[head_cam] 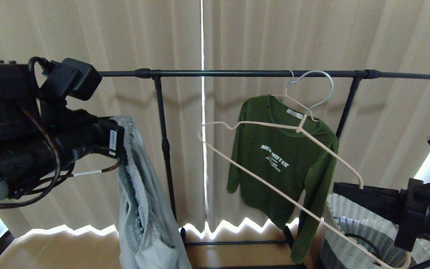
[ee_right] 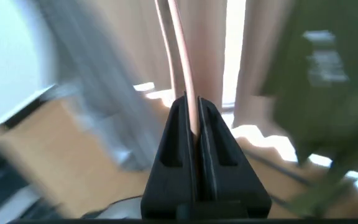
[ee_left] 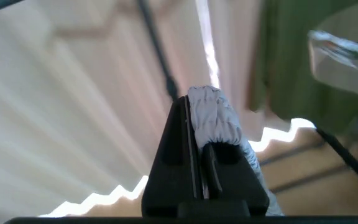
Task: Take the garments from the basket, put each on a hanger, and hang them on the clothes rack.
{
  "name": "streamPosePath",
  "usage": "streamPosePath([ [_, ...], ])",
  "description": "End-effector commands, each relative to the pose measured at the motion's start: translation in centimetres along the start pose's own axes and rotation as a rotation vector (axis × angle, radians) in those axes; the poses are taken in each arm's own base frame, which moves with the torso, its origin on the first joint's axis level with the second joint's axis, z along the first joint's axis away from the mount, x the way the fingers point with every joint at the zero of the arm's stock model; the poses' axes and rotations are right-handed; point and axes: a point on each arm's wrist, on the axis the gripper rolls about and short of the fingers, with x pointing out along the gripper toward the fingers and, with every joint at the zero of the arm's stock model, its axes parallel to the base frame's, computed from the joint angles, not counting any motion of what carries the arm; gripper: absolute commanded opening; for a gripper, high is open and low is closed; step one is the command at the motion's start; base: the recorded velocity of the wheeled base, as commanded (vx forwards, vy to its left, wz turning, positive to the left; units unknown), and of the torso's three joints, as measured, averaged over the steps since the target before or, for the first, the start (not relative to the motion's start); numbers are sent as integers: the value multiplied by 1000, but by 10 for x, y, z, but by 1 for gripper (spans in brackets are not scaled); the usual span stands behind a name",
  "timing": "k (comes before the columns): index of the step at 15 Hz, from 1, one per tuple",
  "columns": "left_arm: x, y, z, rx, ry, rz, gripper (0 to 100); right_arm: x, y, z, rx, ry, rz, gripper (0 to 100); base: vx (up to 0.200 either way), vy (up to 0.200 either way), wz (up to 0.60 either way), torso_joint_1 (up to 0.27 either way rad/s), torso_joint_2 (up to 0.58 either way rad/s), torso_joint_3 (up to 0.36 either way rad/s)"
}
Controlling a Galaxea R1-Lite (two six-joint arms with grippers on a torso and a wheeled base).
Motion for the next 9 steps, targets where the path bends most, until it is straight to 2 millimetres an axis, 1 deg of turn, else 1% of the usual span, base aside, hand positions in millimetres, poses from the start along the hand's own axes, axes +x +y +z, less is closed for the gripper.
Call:
streamPosePath([
  [1,31,-8,3,-23,49,57,0,10,15,-7,9,58,98,0,0,0,0,0,0,0],
  [2,38,-9,2,-24,63,85,0,13,21,-9,16,76,127,0,0,0,0,0,0,0],
  [4,44,-11,-1,-17,85,115,0,18,29,-10,12,96,170,0,0,0,0,0,0,0],
  [9,44,-12,1,-10,99,113,0,38,32,-13,3,104,192,0,0,0,0,0,0,0],
])
